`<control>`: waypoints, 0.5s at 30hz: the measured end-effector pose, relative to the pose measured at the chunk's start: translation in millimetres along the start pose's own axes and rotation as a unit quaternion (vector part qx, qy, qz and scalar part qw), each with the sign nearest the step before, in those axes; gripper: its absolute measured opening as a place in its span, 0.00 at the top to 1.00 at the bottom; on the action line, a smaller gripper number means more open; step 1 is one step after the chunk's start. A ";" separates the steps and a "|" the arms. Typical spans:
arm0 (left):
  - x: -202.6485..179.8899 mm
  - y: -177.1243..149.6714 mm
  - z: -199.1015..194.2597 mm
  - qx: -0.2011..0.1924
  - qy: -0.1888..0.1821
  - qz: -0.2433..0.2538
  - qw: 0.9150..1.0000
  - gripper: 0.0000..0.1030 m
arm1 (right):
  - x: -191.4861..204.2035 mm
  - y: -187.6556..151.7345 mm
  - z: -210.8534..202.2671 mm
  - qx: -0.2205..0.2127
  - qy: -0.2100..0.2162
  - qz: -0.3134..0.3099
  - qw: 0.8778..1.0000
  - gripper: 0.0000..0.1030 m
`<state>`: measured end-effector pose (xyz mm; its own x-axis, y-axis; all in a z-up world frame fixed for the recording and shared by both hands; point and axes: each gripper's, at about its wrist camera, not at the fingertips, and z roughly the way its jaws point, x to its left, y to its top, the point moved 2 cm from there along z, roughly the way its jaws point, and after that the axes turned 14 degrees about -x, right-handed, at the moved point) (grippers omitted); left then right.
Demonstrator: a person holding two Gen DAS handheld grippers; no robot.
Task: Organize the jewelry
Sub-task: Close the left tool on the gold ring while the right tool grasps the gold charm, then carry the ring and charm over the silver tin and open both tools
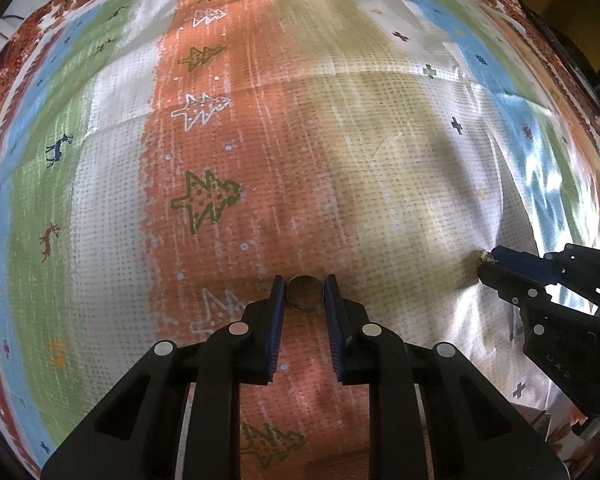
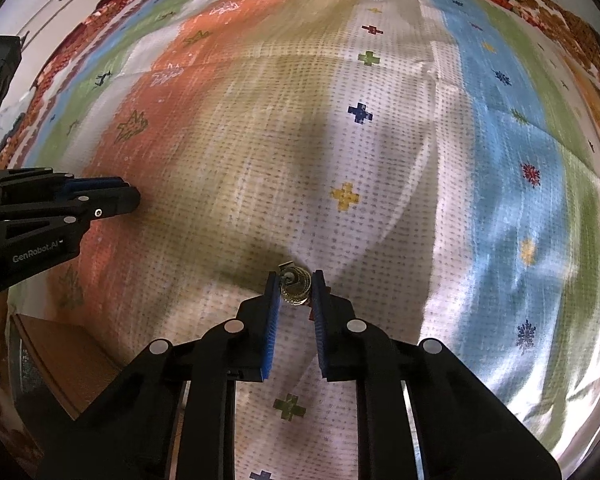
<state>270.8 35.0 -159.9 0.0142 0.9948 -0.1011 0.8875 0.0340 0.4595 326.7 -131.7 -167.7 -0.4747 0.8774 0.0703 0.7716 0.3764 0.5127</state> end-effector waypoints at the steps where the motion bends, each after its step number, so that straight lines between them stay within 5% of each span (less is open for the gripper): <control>1: -0.6 0.3 0.2 0.000 -0.001 0.000 1.000 0.82 | -0.4 0.0 -0.2 -0.001 0.001 0.001 1.000 0.84; 15: 1.6 2.0 -14.6 -0.014 -0.010 -0.004 1.000 0.82 | -2.4 0.0 -8.5 -0.010 0.009 0.008 1.000 0.85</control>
<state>265.9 38.0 -146.3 0.0169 0.9922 -0.1232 0.8743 0.0451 0.4832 324.2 -136.3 -160.5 -0.4690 0.8782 0.0935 0.7707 0.3552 0.5289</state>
